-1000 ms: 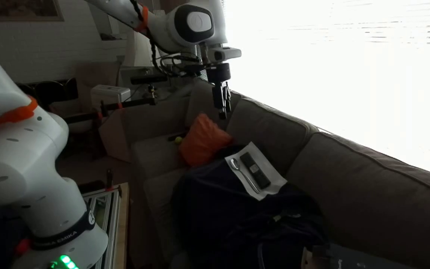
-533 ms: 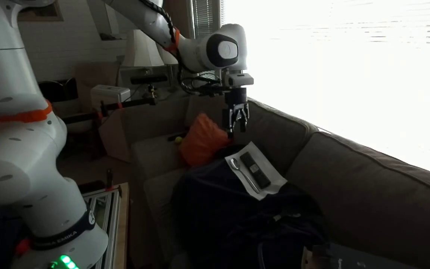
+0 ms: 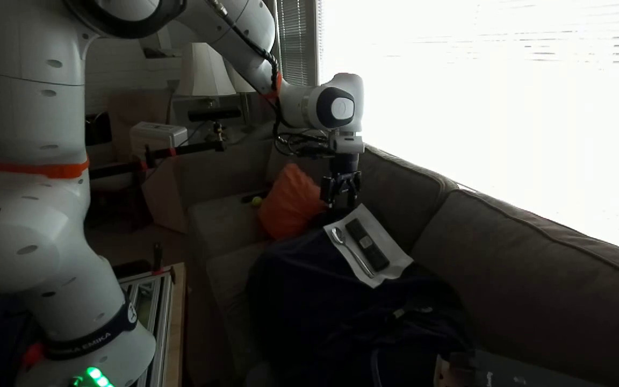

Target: Place the object on the silver spoon on the black bag.

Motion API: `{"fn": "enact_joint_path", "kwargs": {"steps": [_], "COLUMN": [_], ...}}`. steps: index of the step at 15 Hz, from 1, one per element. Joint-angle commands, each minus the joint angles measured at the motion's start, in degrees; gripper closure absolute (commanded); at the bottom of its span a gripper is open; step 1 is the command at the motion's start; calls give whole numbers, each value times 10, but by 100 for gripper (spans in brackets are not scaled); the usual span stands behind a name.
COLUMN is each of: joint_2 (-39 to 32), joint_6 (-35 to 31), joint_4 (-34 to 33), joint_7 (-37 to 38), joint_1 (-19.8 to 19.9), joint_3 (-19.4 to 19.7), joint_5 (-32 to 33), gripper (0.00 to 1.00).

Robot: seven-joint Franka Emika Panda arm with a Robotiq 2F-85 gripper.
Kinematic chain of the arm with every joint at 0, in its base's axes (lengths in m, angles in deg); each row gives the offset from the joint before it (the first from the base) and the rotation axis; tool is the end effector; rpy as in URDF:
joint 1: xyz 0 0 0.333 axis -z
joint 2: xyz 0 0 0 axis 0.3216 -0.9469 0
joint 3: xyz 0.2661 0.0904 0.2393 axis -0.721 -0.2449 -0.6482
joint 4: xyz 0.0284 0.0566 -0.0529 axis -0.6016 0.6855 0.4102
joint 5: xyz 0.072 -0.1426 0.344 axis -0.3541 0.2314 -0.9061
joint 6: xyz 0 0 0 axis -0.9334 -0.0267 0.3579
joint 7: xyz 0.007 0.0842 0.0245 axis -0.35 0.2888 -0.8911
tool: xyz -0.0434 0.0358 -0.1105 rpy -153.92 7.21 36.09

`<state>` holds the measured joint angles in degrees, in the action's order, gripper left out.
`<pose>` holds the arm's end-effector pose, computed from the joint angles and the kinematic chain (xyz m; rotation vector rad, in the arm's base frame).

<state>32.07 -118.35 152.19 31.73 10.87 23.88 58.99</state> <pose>0.5685 0.1514 0.3418 2.5167 -1.5044 -0.0010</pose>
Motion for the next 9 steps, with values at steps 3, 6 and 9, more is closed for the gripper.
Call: {"fn": "enact_joint_path", "kwargs": {"steps": [3,6,9], "joint_2": [-13,-10,-9], "joint_6": [-17,-17,-17], "joint_4": [-1,-1,-1], "joint_7": [-15,-15,-14], "joint_1": [-26,-28,-29], "joint_3": [28,31,31], "joint_5": [-16,-15,-15], "gripper": [0,0,0]}}
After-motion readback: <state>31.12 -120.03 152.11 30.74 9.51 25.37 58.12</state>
